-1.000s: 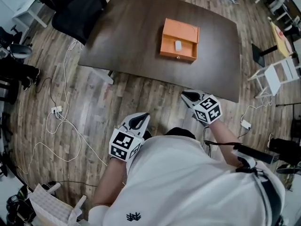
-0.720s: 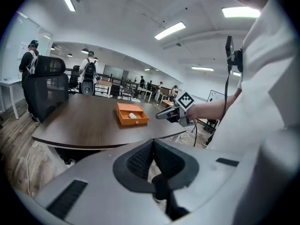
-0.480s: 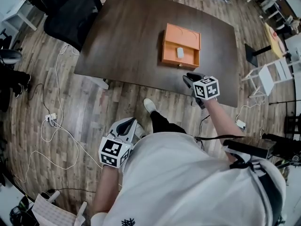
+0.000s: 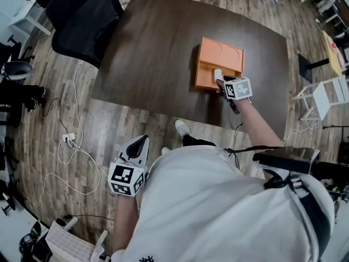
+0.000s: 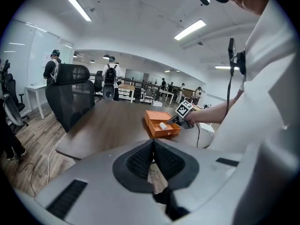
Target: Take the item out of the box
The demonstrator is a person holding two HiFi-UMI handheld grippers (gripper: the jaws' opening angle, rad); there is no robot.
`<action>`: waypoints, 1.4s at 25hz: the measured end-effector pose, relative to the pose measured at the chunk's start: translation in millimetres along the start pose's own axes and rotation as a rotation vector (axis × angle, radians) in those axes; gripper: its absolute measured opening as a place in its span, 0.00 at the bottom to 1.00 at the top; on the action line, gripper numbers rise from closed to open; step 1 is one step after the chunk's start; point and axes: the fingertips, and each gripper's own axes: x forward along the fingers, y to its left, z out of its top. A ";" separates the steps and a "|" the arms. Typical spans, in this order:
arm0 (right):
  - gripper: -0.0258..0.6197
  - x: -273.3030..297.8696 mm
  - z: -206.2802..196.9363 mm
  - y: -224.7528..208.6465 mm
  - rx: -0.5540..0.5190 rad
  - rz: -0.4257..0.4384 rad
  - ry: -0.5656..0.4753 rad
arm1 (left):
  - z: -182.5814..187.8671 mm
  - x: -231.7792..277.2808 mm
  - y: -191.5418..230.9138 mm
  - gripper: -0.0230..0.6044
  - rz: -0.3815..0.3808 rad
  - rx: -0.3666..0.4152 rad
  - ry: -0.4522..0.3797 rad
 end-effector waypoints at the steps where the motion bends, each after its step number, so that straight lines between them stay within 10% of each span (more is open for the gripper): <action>1: 0.29 8.0 2.0 -6.6 0.001 0.000 0.012 | 6.4 9.2 1.7 0.05 0.002 0.004 0.003; 16: 0.31 83.0 -7.8 -49.0 0.030 0.007 0.195 | 45.2 77.4 21.9 0.05 0.038 -0.013 0.054; 35: 0.29 73.3 -5.3 -37.6 -0.001 0.016 0.170 | 36.1 67.0 20.5 0.05 0.049 -0.007 0.052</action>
